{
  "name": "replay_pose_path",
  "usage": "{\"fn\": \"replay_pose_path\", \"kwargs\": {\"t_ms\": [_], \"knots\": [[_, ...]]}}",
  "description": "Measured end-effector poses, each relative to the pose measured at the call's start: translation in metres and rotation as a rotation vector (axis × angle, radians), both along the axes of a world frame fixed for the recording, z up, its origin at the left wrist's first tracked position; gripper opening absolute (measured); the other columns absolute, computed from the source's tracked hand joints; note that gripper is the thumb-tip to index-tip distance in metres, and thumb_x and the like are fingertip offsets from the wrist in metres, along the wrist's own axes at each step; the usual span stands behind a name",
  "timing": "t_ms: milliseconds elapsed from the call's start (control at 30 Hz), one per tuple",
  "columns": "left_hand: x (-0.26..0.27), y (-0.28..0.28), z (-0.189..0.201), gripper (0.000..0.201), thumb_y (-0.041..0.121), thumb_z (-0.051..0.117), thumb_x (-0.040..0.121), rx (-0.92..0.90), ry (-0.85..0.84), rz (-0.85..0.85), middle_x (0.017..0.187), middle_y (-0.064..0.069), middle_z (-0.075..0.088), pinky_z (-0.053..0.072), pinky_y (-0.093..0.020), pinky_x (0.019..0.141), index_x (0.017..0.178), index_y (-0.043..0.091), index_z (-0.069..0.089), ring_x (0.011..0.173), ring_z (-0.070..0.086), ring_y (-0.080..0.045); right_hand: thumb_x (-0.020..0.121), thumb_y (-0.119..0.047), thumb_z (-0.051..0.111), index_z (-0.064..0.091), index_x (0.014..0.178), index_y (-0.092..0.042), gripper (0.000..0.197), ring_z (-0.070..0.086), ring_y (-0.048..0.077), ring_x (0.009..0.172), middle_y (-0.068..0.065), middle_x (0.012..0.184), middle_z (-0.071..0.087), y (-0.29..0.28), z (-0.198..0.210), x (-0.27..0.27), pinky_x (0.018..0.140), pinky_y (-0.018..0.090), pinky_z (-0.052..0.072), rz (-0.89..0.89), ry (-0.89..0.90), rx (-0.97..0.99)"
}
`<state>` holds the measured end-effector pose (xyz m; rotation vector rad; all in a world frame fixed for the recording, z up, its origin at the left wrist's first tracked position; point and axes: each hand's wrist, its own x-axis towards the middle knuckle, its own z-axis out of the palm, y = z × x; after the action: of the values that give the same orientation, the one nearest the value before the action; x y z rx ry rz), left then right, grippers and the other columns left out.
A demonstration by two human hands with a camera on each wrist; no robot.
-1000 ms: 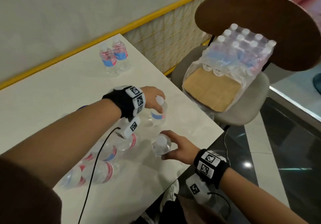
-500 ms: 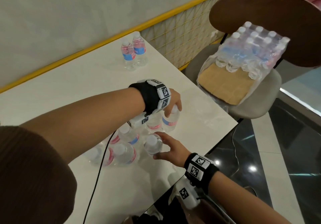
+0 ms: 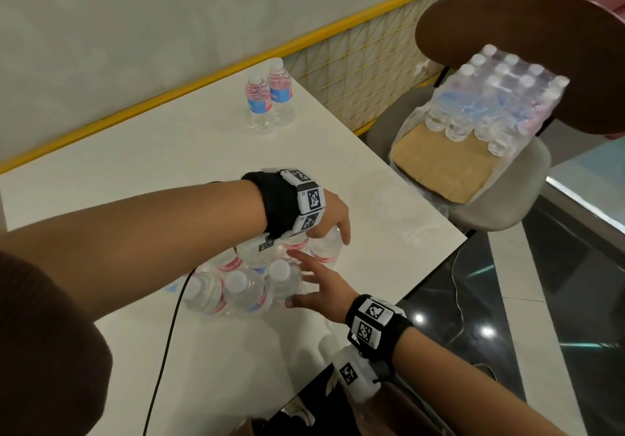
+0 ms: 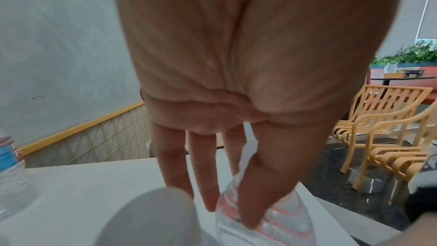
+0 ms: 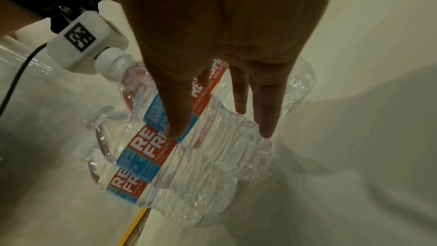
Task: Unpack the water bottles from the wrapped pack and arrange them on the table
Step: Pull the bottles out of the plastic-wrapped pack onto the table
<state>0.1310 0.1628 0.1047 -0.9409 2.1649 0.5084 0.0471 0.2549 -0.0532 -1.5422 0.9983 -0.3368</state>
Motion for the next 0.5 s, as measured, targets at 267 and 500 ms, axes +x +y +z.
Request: {"fn": "replay_pose_path", "kwargs": {"t_ms": [267,500], "knots": [[-0.017,-0.022,0.018,0.057,0.009,0.045,0.093,-0.085,0.198,0.147,0.15,-0.002,0.037,0.04,-0.029,0.102,0.146,0.025,0.031,0.131,0.043,-0.02,0.082,-0.03,0.071,0.061,0.119,-0.024,0.039,0.063,0.016,0.103,-0.001,0.118,0.064,-0.032,0.032,-0.063,0.093,0.028,0.05,0.071,0.213,0.081],[-0.081,-0.087,0.017,0.03,0.021,0.057,0.09,-0.363,0.724,0.498,0.142,-0.008,0.039,0.034,-0.035,0.109,0.119,0.017,0.061,0.132,0.039,-0.026,0.091,-0.012,0.06,0.062,0.103,-0.017,0.013,0.058,0.017,0.091,0.001,0.097,0.063,-0.129,0.059,-0.167,0.073,0.026,0.048,-0.499,0.09,0.027]]}}
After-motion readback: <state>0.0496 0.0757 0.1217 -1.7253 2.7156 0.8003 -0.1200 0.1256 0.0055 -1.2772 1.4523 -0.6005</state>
